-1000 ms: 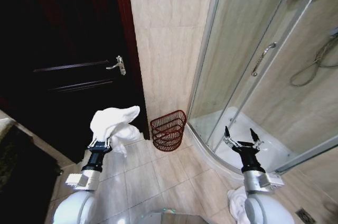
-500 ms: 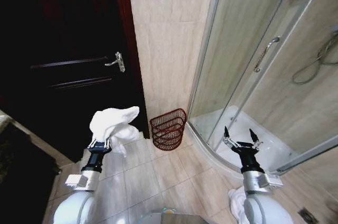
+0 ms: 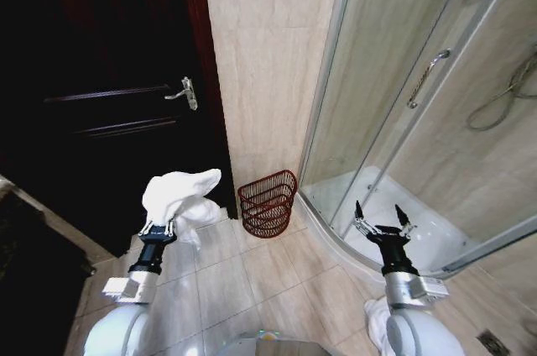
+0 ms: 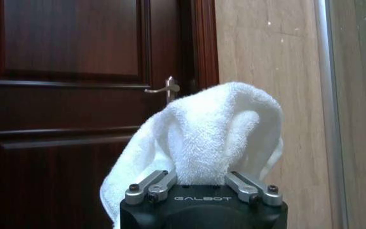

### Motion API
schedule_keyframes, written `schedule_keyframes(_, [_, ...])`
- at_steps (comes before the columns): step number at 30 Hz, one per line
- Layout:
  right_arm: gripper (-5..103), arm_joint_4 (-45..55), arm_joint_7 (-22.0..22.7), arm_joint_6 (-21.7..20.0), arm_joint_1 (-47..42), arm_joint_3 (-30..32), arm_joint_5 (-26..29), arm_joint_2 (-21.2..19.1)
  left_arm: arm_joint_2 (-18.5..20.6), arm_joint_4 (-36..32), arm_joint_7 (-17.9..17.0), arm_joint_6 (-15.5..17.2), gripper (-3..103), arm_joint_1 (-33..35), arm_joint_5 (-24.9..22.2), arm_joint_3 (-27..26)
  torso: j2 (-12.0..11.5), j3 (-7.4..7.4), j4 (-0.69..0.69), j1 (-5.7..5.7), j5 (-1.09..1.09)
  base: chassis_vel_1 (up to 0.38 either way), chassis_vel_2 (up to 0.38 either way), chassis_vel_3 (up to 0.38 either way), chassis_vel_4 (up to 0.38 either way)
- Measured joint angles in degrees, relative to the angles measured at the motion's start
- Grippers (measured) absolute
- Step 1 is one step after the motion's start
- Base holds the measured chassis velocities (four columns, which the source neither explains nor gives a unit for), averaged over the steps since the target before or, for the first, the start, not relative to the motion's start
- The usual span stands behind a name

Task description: Discard the used towel into the hamper.

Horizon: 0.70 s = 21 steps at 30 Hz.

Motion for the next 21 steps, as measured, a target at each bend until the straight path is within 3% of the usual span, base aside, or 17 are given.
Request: schedule_keyframes(21, [100, -0.3, -0.4, -0.7, 0.5, -0.2, -0.7, 0.1, 0.1, 1.8, 1.8, -1.1, 14, -0.3, -1.1, -0.1, -5.2, -2.97, 0.0, -2.25, 0.0, 0.0, 0.0, 0.0, 0.0])
